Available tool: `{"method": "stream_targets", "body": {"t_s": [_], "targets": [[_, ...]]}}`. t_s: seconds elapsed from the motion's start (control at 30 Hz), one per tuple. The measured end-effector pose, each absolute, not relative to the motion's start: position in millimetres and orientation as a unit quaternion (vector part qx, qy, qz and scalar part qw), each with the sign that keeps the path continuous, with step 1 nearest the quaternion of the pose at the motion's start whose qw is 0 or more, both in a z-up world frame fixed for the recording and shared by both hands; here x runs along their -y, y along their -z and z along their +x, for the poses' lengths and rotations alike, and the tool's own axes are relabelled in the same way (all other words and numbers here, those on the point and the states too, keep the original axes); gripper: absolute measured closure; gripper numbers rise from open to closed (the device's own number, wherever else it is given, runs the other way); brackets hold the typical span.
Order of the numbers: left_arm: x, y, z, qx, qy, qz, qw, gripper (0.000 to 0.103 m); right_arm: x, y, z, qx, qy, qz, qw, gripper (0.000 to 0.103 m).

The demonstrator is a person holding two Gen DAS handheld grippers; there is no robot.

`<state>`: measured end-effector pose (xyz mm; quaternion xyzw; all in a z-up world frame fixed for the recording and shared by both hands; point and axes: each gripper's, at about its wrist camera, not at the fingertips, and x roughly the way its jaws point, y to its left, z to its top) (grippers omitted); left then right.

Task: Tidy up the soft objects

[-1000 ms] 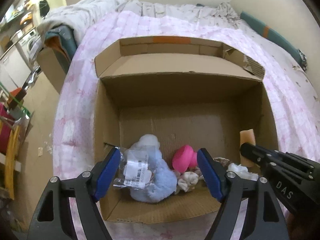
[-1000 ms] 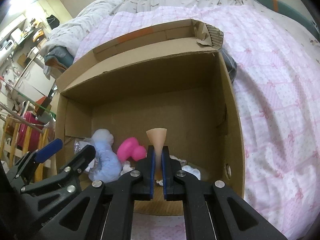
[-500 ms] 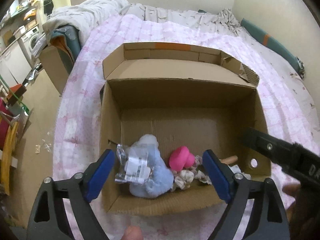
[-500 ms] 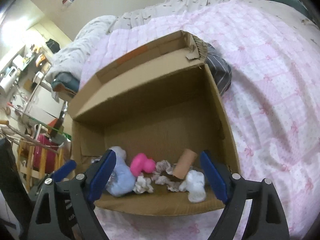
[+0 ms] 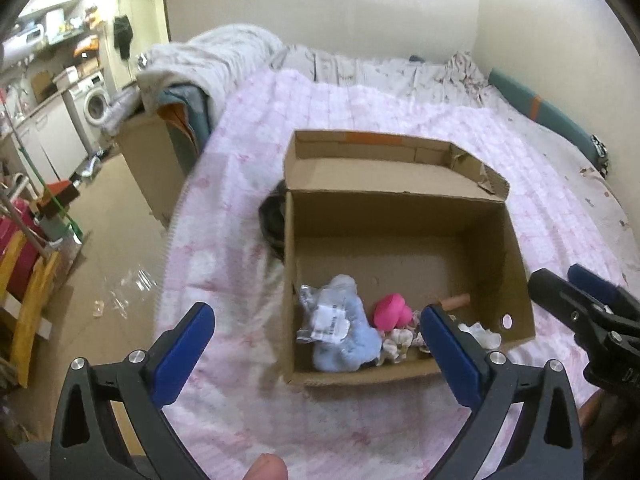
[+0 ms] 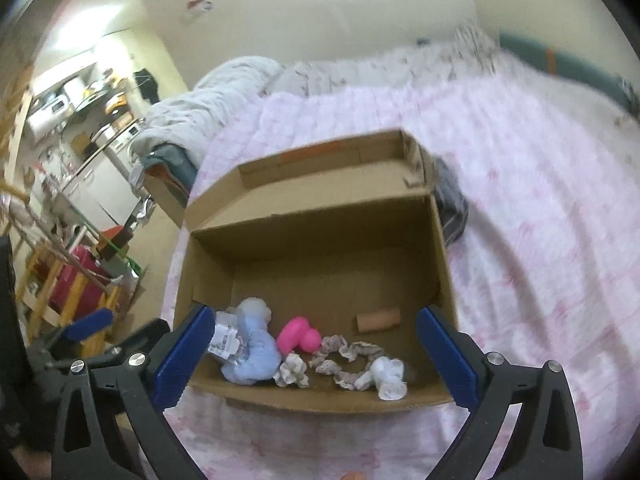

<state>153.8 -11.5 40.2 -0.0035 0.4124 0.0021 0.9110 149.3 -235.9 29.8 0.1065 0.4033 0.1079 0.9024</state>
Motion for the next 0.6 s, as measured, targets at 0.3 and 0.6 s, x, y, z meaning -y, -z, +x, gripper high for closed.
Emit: {"method": "stream_targets", "body": {"t_s": [0.3, 0.6], "targets": [[-5.9, -45.9, 96.4, -0.399, 0.006, -0.025, 0.917, 0.001, 233.1, -43.2, 92.2, -0.384, -0.109, 0.089, 0.912, 0.000], [10.2, -35.0, 63.0, -0.394, 0.018, 0.012, 0.919, 0.001, 235.2, -24.9, 58.9, -0.403, -0.095, 0.101, 0.905, 0.000]]}}
